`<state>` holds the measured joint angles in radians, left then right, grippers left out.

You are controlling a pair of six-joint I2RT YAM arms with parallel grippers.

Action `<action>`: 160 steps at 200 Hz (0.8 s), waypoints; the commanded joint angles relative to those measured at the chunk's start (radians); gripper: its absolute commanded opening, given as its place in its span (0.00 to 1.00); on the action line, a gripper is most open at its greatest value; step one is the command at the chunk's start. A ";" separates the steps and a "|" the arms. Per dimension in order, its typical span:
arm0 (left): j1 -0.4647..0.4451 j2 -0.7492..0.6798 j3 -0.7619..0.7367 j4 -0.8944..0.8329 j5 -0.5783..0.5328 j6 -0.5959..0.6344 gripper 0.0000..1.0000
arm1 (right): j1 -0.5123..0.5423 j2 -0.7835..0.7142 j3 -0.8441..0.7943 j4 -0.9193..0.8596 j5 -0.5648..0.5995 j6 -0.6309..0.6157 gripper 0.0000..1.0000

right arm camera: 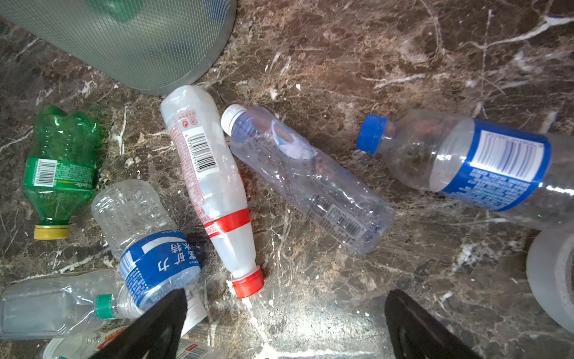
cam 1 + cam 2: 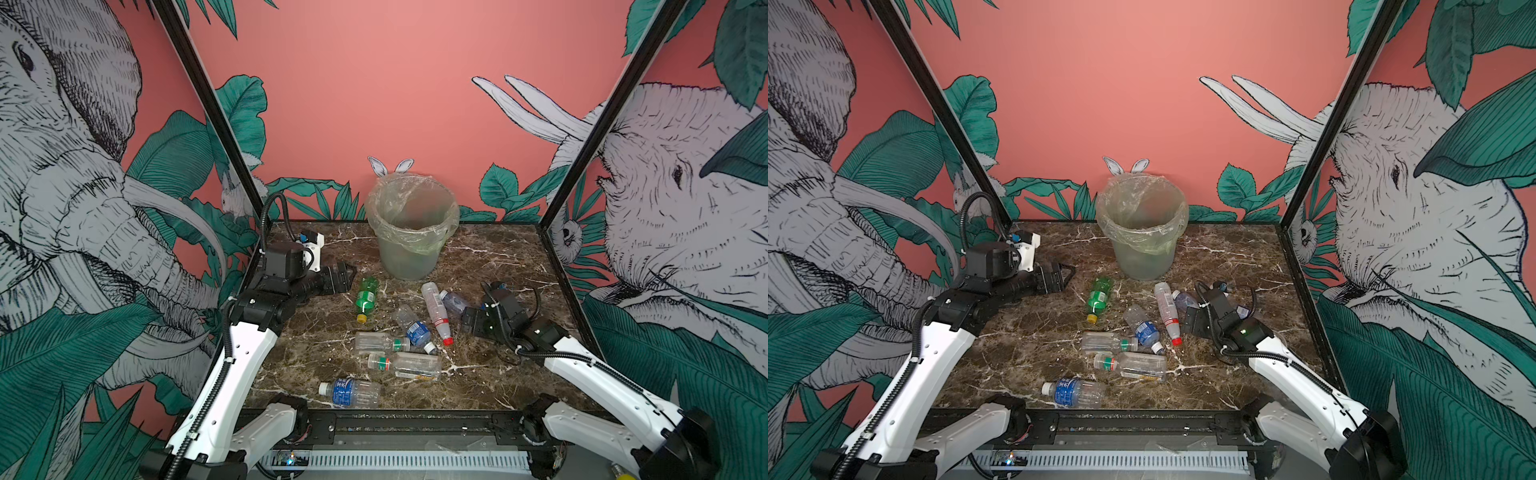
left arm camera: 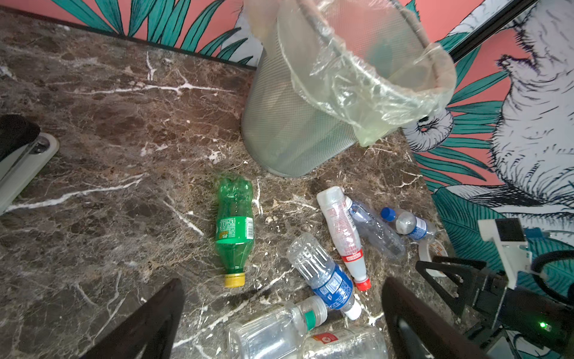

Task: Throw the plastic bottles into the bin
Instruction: 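Draw the left gripper back beside the pile while the right gripper moves over the bottles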

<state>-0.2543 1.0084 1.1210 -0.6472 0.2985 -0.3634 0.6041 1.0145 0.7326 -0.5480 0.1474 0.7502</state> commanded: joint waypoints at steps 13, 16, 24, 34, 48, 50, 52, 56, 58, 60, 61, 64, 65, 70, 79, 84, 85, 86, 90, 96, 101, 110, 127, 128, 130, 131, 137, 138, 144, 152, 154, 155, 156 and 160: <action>0.006 -0.009 -0.043 -0.049 -0.064 0.033 0.99 | 0.002 0.032 0.024 0.043 -0.061 -0.051 0.99; 0.007 -0.008 -0.047 -0.051 -0.070 0.030 0.99 | 0.002 0.034 0.025 0.045 -0.071 -0.057 0.99; 0.009 -0.005 -0.057 -0.055 -0.071 0.029 0.99 | 0.003 0.043 0.026 0.052 -0.101 -0.076 0.99; 0.009 -0.002 -0.070 -0.061 -0.059 0.029 0.99 | 0.003 0.054 0.023 0.058 -0.135 -0.088 0.99; 0.009 -0.002 -0.089 -0.072 -0.048 0.030 0.99 | 0.006 0.067 0.011 0.077 -0.197 -0.115 0.99; 0.009 -0.003 -0.093 -0.074 -0.048 0.029 0.99 | 0.008 0.068 0.009 0.080 -0.203 -0.118 0.99; 0.009 -0.002 -0.096 -0.077 -0.049 0.030 0.99 | 0.009 0.068 0.006 0.084 -0.208 -0.122 0.99; 0.009 -0.004 -0.102 -0.082 -0.052 0.030 0.99 | 0.013 0.067 -0.001 0.093 -0.218 -0.129 0.99; 0.009 -0.005 -0.104 -0.086 -0.054 0.030 0.99 | 0.015 0.067 -0.003 0.098 -0.222 -0.133 0.99; 0.009 -0.005 -0.107 -0.088 -0.054 0.031 0.99 | 0.017 0.066 -0.007 0.103 -0.224 -0.137 0.99; 0.010 -0.005 -0.108 -0.090 -0.055 0.032 0.99 | 0.018 0.066 -0.009 0.104 -0.227 -0.139 0.99; 0.009 -0.005 -0.111 -0.095 -0.059 0.033 0.99 | 0.022 0.064 -0.013 0.110 -0.229 -0.146 0.99; 0.010 -0.004 -0.112 -0.097 -0.061 0.033 0.99 | 0.024 0.064 -0.014 0.110 -0.230 -0.147 0.99; 0.010 -0.003 -0.117 -0.107 -0.069 0.034 0.99 | 0.031 0.061 -0.019 0.112 -0.230 -0.157 0.99; 0.012 -0.004 -0.122 -0.124 -0.090 0.034 0.99 | 0.044 0.055 -0.022 0.111 -0.231 -0.179 0.99; 0.013 -0.002 -0.127 -0.131 -0.098 0.034 0.99 | 0.052 0.052 -0.021 0.111 -0.233 -0.190 0.99; 0.013 -0.002 -0.128 -0.132 -0.098 0.035 0.99 | 0.054 0.051 -0.021 0.111 -0.233 -0.192 0.99; 0.013 -0.002 -0.127 -0.133 -0.100 0.034 0.99 | 0.055 0.051 -0.021 0.110 -0.232 -0.194 0.99; 0.014 -0.004 -0.131 -0.136 -0.102 0.034 0.99 | 0.062 0.047 -0.019 0.108 -0.231 -0.202 0.99; 0.016 -0.004 -0.134 -0.138 -0.102 0.034 0.99 | 0.072 0.042 -0.018 0.105 -0.229 -0.213 0.99; 0.016 -0.003 -0.137 -0.140 -0.101 0.034 0.99 | 0.080 0.037 -0.017 0.104 -0.227 -0.222 0.99; 0.018 -0.001 -0.142 -0.141 -0.099 0.031 0.99 | 0.098 0.028 -0.016 0.101 -0.220 -0.234 0.99; 0.018 0.006 -0.148 -0.137 -0.094 0.023 0.99 | 0.133 0.010 -0.018 0.100 -0.203 -0.253 0.99; 0.020 0.006 -0.148 -0.138 -0.094 0.023 0.99 | 0.135 0.009 -0.018 0.099 -0.202 -0.256 0.99; 0.020 0.007 -0.150 -0.138 -0.093 0.022 0.99 | 0.140 0.008 -0.018 0.099 -0.201 -0.258 0.99; 0.020 0.008 -0.150 -0.137 -0.092 0.022 0.99 | 0.142 0.007 -0.019 0.099 -0.199 -0.258 0.99; 0.020 0.010 -0.151 -0.134 -0.087 0.020 0.99 | 0.154 0.003 -0.018 0.093 -0.192 -0.265 0.99; 0.019 0.010 -0.152 -0.134 -0.086 0.019 0.99 | 0.156 0.002 -0.018 0.093 -0.190 -0.266 0.99; 0.020 0.013 -0.154 -0.131 -0.081 0.017 0.99 | 0.170 -0.001 -0.017 0.087 -0.179 -0.271 0.99; 0.021 0.014 -0.156 -0.131 -0.079 0.015 0.99 | 0.193 -0.006 -0.013 0.076 -0.159 -0.278 0.99; 0.020 0.014 -0.156 -0.131 -0.078 0.014 0.99 | 0.198 -0.007 -0.012 0.074 -0.153 -0.279 0.99; 0.021 0.014 -0.156 -0.131 -0.079 0.015 0.99 | 0.201 -0.008 -0.011 0.072 -0.150 -0.279 0.99; 0.021 0.015 -0.156 -0.131 -0.079 0.014 0.99 | 0.204 -0.008 -0.010 0.070 -0.147 -0.281 0.99; 0.021 0.015 -0.156 -0.131 -0.078 0.012 0.99 | 0.219 -0.011 -0.009 0.065 -0.129 -0.285 0.99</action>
<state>-0.2390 1.0237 0.9791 -0.7586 0.2173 -0.3439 0.7692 1.0260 0.7219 -0.4686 -0.0498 0.5152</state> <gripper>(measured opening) 0.994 0.990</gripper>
